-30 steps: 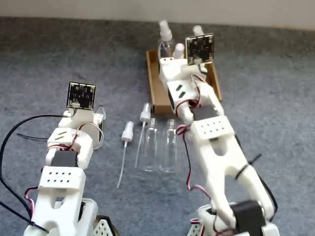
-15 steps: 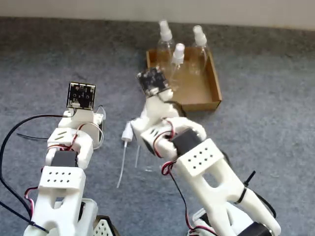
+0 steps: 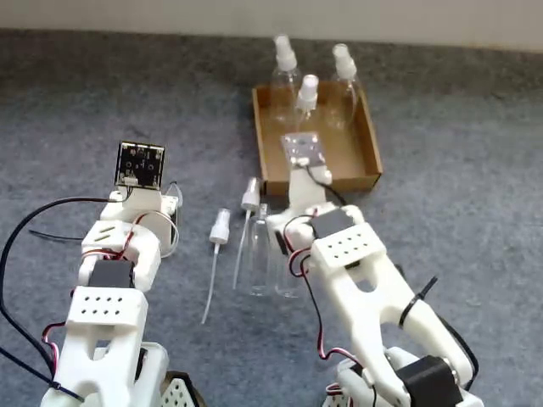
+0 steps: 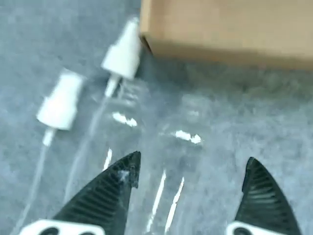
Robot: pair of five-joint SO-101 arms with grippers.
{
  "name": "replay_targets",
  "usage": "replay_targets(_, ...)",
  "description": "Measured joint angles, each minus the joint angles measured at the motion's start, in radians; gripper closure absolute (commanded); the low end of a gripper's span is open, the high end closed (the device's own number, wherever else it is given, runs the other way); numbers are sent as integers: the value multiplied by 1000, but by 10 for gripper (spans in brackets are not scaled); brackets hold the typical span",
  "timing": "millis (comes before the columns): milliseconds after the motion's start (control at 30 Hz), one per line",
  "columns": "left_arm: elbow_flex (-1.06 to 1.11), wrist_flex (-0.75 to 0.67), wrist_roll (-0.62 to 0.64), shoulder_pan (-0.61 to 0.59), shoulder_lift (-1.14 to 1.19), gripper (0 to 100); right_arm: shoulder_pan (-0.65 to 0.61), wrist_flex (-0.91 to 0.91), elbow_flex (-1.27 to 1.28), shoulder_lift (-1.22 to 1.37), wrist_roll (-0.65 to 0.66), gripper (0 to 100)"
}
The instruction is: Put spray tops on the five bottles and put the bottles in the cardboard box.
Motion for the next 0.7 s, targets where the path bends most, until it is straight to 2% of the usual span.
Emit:
replay_targets(200,14,0,0,0,0,870,0,0,91,52,0,738)
replay_targets(267,14,0,0,0,0,870,2,0,115,64,0,804)
replay_targets(367,14,0,0,0,0,870,20,0,141,66,0,974)
replay_targets(400,14,0,0,0,0,870,32,0,143,66,0,998)
replay_targets(467,14,0,0,0,0,870,74,0,143,66,0,977)
replay_targets(600,14,0,0,0,0,870,207,14,149,66,12,996)
replay_targets(700,14,0,0,0,0,870,356,87,149,37,150,996)
